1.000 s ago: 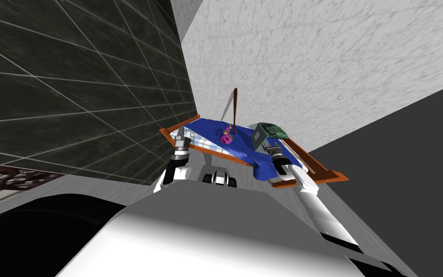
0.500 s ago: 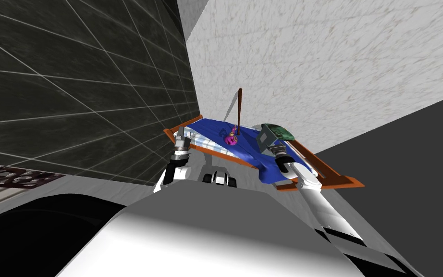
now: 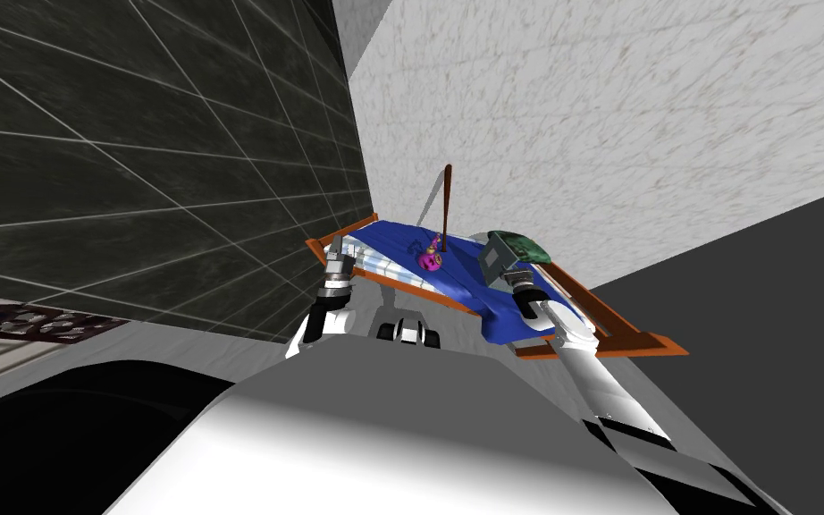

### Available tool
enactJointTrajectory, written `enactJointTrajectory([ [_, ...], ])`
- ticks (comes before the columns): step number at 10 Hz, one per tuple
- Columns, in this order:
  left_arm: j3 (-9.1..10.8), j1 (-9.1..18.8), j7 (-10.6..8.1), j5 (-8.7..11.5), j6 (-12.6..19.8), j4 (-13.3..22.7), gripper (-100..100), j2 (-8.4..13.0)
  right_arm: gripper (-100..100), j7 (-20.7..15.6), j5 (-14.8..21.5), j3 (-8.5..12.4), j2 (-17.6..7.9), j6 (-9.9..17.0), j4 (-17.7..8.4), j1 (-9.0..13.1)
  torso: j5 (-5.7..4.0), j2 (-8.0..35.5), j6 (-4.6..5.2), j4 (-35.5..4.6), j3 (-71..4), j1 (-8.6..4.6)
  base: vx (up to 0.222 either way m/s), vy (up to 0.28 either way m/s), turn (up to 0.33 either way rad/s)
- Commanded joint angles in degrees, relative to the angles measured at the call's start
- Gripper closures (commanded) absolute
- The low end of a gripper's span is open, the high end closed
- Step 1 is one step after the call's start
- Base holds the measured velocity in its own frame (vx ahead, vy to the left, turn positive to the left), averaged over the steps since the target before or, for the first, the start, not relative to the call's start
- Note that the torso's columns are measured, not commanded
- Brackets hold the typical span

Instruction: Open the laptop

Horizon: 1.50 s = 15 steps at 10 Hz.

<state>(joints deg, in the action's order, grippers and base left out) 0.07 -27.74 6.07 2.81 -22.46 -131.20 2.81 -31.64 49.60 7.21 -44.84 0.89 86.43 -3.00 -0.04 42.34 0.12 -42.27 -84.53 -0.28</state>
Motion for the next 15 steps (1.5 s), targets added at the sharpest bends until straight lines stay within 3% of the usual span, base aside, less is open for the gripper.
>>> enactJointTrajectory([
  [1,0.00,0.00,0.00,0.00,0.00,0.00,0,0.00,100,2.87,-3.50,0.64,1.34,-0.95,-2.13,1.71,-0.02,0.02,0.05,-0.04,0.01,-0.04,-0.063,-0.123,0.010],
  [4,0.00,0.00,0.00,0.00,0.00,0.00,0,0.00,100,6.07,-7.39,1.16,2.83,-1.97,-4.25,3.65,0.02,-0.03,0.04,0.00,-0.02,0.18,-0.054,-0.096,0.011],
  [5,0.00,0.00,0.00,0.00,0.00,0.00,0,0.00,100,5.35,-6.62,1.04,2.62,-1.97,-3.75,3.40,-0.05,-0.11,0.03,0.04,-0.06,0.08,-0.022,-0.041,0.014],
  [6,0.00,-0.01,0.00,0.00,0.00,0.00,0,-0.01,100,6.52,-8.22,1.63,4.90,-3.17,-4.86,4.10,-0.03,-0.25,-0.01,0.10,-0.14,0.21,-0.014,-0.064,-0.029],
  [10,0.00,-0.01,0.00,0.00,0.00,0.00,0,0.00,100,8.33,-11.09,2.76,9.35,-5.28,-7.09,5.27,-0.25,-0.44,0.08,0.26,-0.26,-0.26,-0.007,-0.095,-0.027],
  [11,0.00,-0.01,0.00,0.00,0.00,0.00,0,0.00,100,9.23,-12.52,3.32,11.58,-6.34,-8.20,5.85,-0.30,-0.53,0.11,0.32,-0.31,-0.36,0.003,-0.127,-0.049],
  [13,0.00,-0.01,0.00,0.00,0.00,0.00,0,0.00,100,10.14,-13.96,3.89,13.80,-7.39,-9.31,6.44,-0.50,-0.57,0.13,0.50,-0.33,-0.57,-0.012,-0.115,-0.022],
  [14,0.00,-0.01,0.00,0.00,0.00,0.00,0,0.00,100,9.73,-13.47,3.90,13.07,-7.49,-7.98,6.60,-0.51,-0.57,0.20,0.56,-0.33,-0.46,-0.005,-0.034,-0.001],
  [15,0.00,-0.01,0.00,0.00,0.00,0.00,0,0.00,100,9.96,-14.97,5.01,15.99,-9.48,-10.38,7.56,-0.32,-0.55,0.02,0.44,-0.33,-0.11,-0.004,-0.067,-0.042],
])
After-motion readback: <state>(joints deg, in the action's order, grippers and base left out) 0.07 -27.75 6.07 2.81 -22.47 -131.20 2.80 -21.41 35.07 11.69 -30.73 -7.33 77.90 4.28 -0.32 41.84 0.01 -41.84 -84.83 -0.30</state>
